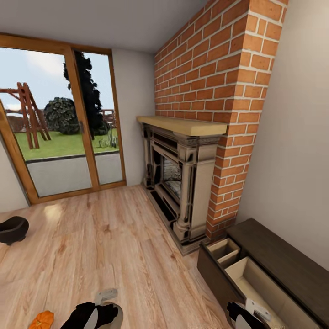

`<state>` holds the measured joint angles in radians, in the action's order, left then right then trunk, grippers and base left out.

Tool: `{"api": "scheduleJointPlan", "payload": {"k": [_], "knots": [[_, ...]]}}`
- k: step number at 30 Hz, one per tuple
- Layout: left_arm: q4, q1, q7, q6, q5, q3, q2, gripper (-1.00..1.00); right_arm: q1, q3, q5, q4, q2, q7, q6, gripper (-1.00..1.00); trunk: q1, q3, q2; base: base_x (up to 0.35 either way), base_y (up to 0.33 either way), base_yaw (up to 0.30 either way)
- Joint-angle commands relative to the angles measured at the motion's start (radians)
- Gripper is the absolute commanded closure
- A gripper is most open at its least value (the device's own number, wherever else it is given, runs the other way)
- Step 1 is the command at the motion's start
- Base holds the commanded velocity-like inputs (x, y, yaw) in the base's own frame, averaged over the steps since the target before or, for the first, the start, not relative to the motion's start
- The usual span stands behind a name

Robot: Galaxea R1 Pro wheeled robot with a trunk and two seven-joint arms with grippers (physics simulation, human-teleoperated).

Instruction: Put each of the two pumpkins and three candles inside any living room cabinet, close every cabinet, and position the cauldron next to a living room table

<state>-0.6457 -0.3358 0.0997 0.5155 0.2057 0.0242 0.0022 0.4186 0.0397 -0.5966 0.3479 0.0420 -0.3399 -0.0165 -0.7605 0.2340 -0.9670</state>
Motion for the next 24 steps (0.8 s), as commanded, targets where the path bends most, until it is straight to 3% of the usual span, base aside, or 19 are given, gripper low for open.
{"api": "scheduleJointPlan", "payload": {"k": [1,24], "knots": [[0.0,0.0,0.0,0.0,0.0,0.0,0.0,1.0,0.0,0.001,0.001,0.0,0.0,0.001,0.0,1.0,0.0,0.0,0.0,0.0,0.058,-0.277],[0.0,0.0,0.0,0.0,0.0,0.0,0.001,1.0,0.0,0.0,0.001,0.0,0.001,0.001,0.001,1.0,0.0,0.0,0.0,0.0,0.268,-0.277]]}}
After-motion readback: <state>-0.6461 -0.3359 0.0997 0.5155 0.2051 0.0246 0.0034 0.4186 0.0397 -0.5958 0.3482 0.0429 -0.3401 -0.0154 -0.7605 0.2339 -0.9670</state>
